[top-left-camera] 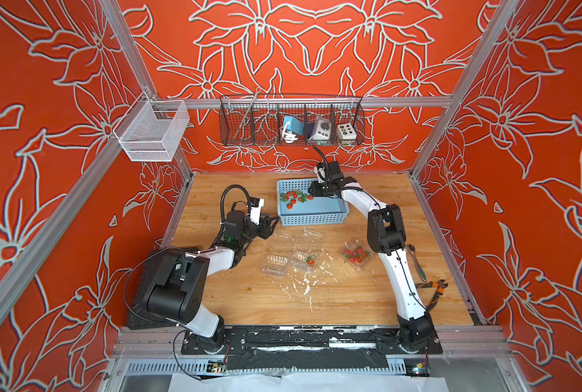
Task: Pack strawberries into containers
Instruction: Pick up the strawberry from the basket.
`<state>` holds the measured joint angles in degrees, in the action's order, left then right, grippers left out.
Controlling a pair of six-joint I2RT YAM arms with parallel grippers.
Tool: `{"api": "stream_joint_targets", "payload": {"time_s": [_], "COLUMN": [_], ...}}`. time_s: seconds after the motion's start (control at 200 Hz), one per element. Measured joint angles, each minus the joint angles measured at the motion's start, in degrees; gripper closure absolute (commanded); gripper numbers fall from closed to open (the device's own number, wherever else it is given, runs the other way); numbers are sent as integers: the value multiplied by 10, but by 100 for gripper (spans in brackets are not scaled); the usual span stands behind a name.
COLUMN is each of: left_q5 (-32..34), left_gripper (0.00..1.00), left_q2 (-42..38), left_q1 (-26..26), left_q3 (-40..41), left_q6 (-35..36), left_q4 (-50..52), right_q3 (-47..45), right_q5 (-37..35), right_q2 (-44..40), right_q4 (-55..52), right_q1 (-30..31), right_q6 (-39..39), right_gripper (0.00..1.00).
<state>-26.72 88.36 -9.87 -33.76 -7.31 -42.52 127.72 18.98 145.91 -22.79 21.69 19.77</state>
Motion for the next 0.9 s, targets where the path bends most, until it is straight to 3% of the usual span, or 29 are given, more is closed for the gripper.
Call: {"api": "stream_joint_targets", "payload": {"time_s": [0.285,0.901], "left_q5": [0,0], "left_gripper": [48,48], "left_q2": [0,0], "left_q1": [0,0], "left_q3": [0,0], "left_q6": [0,0], "left_q4": [0,0], "right_q3": [36,66], "right_q5": [-12,-7], "right_q2": [15,49], "right_q4": [-13,-14], "right_q1": [-2,-5], "right_q6": [7,21], "right_gripper": [69,100]}}
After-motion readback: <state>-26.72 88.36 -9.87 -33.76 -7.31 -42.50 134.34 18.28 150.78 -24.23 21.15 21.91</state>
